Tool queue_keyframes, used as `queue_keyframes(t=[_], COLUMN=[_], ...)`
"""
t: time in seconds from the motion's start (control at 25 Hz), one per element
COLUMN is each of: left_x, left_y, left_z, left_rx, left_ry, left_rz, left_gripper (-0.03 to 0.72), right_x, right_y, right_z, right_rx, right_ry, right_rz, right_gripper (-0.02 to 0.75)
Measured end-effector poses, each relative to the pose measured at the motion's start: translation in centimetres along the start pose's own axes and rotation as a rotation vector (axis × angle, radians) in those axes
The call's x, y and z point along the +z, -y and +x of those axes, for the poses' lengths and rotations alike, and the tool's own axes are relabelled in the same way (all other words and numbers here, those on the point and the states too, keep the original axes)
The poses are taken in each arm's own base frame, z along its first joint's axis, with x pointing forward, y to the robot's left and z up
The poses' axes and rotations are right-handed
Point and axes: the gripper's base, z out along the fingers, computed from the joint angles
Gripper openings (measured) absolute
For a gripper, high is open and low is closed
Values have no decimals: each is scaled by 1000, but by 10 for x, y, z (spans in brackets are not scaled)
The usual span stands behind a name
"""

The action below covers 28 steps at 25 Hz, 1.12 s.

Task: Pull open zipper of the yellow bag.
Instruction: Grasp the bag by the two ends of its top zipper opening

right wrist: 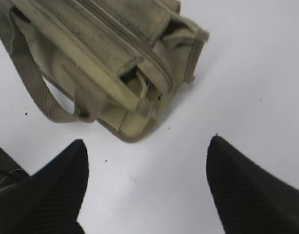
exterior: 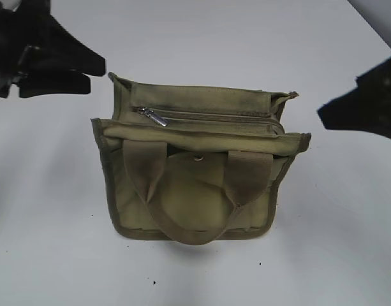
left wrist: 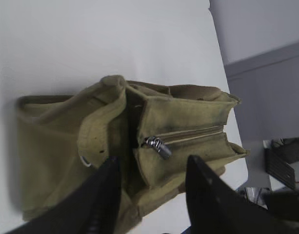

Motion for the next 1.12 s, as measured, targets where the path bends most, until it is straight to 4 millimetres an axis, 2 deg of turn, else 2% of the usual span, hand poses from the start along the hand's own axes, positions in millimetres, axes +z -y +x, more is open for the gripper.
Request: queue_keyframes(t=[0.16,0.32,0.56,0.72,0.88,1.0,1.12], left_x=[36,61,76,83,90,89,86], left_y=[-2,-6,-11,-15,-16,-11,-4], left_z=[-18,-23,-23,-24,-24,-29,-36], left_rx=[-1,-23,-59,-103,-131,-118,-75], left_ry=[-84,-124,-141,-134,-130,-102,-93], left_rz=[27,33,35,47,63,87,105], left_gripper=[351,351,351,334,266,178,56], right_x=[28,56,100,126,142,148,154], right_y=[3,0,-19,-35,-44,-47,-47], right_z=[-36,-66,-102,-120,-127,-128,-126], right_rx=[-115,-215,-321,-390,-419,-431,-432], right_ry=[6,6,23,44,38,30,20], right_rz=[-39,-83,-142,-167,-188,-193,-194], right_gripper=[582,582,577,519,469,461,447])
